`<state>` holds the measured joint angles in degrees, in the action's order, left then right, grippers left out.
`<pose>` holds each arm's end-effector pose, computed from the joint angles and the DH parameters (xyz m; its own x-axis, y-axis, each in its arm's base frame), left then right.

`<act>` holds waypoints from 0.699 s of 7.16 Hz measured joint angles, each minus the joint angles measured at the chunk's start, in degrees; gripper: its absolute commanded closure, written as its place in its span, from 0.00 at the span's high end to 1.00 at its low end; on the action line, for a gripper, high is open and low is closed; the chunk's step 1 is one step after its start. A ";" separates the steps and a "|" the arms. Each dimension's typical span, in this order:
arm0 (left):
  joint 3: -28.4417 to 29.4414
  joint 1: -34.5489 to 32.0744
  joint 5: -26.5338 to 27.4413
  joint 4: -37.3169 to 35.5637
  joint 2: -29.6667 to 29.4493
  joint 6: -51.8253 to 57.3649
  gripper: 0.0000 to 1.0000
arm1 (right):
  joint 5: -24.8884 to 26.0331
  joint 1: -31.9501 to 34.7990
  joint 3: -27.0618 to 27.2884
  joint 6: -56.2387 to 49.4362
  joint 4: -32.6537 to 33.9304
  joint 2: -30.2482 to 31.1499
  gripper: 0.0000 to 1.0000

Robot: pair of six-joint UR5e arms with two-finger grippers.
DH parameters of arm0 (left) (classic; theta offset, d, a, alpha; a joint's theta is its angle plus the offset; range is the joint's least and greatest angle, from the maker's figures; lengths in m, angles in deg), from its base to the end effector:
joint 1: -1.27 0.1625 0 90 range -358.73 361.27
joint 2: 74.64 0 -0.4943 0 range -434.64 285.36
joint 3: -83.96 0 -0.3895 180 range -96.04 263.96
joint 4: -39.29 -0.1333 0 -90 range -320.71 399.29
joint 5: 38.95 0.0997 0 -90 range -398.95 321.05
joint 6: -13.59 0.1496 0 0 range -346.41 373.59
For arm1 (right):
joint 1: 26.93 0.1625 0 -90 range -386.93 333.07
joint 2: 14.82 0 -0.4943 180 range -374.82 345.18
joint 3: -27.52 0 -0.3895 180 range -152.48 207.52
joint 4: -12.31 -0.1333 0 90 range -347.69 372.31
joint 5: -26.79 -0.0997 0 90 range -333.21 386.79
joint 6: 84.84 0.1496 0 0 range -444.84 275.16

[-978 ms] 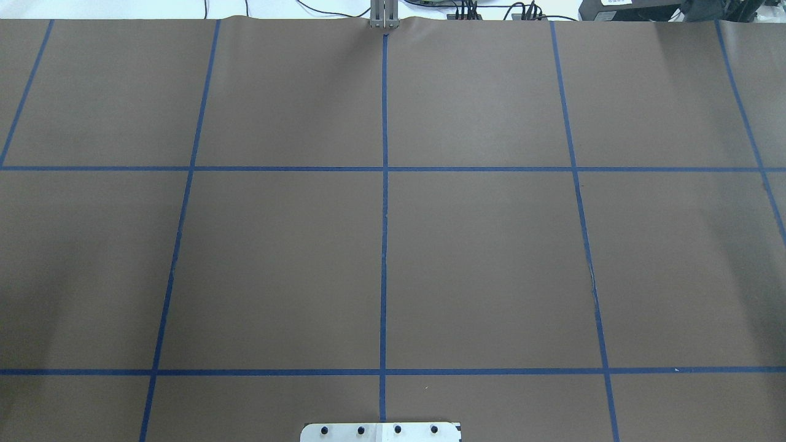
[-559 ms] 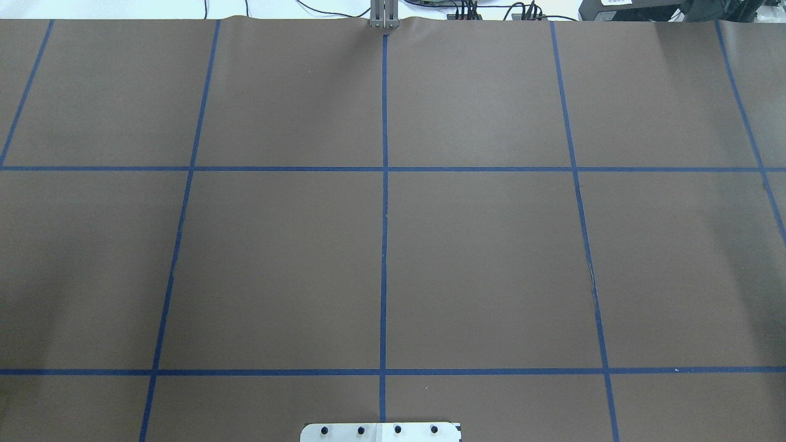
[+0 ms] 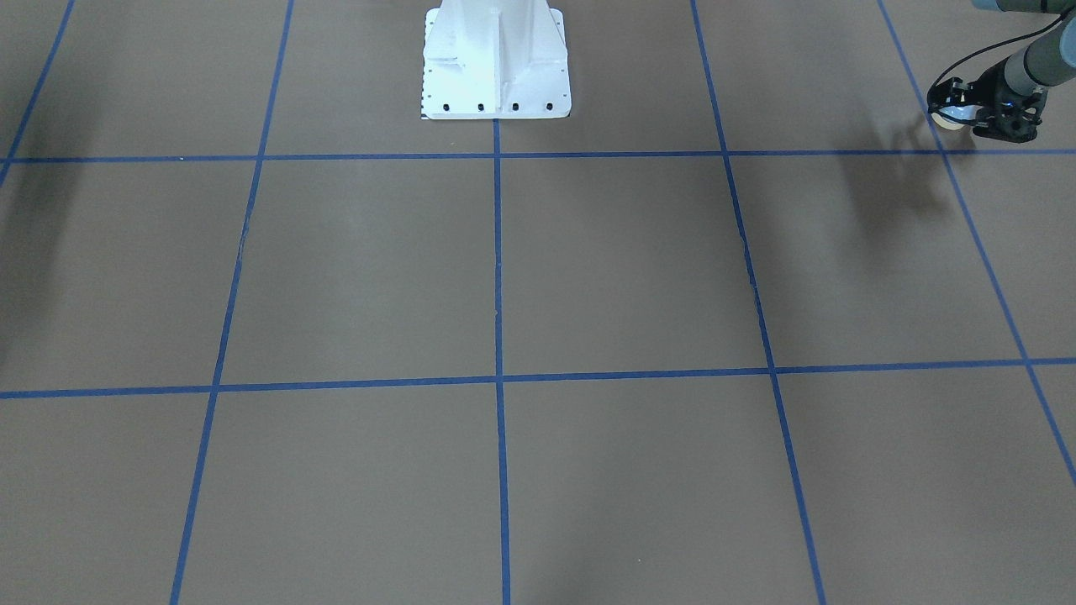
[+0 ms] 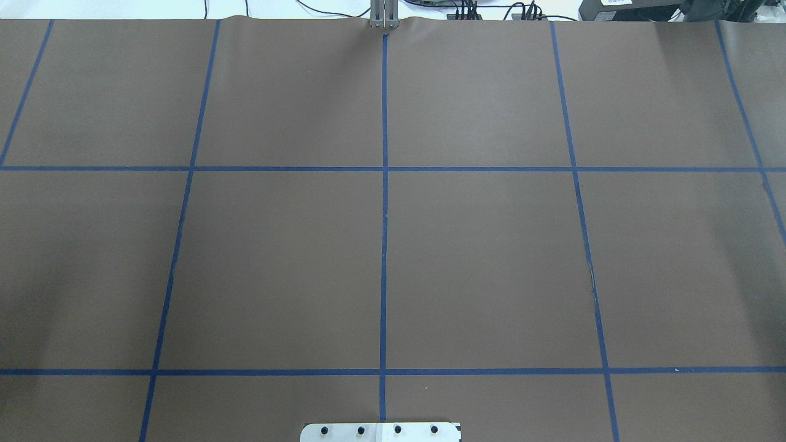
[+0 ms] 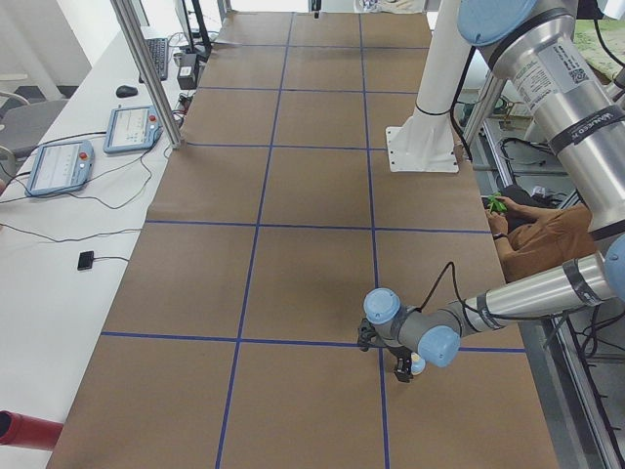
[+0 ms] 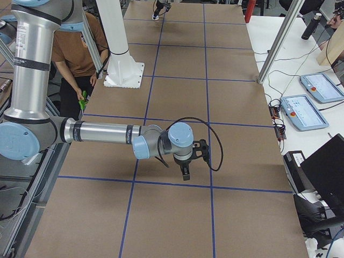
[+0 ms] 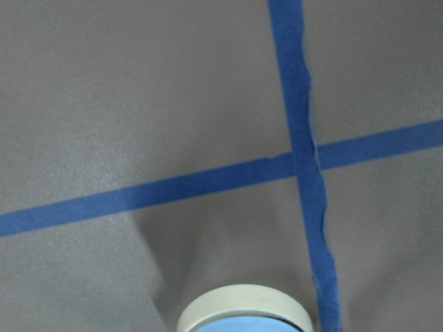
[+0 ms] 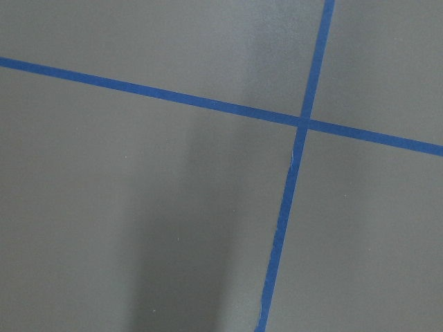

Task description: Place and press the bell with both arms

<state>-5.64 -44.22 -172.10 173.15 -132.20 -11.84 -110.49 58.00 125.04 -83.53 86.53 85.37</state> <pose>0.1047 -0.1507 0.8790 0.6826 0.2455 -0.6883 -0.4374 0.8918 -0.1156 -0.0140 -0.4222 0.7434 0.6628 -0.2037 0.7205 0.0709 0.9750 0.2104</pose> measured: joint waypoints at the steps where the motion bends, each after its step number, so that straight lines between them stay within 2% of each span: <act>1: 0.10 0.26 0.00 0.00 0.00 0.00 0.78 | 0.00 -0.02 -0.14 0.01 -0.02 0.00 1.00; 4: 0.27 0.47 0.00 0.07 -0.01 0.00 0.14 | -0.08 -0.03 -0.22 0.01 -0.04 -0.06 1.00; 5: 0.24 0.51 0.01 0.35 -0.03 0.00 0.03 | -0.11 -0.03 -0.22 0.01 -0.04 -0.08 1.00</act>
<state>-5.41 -43.71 -172.10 173.49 -132.24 -11.83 -110.60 57.98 124.82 -83.52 86.49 85.30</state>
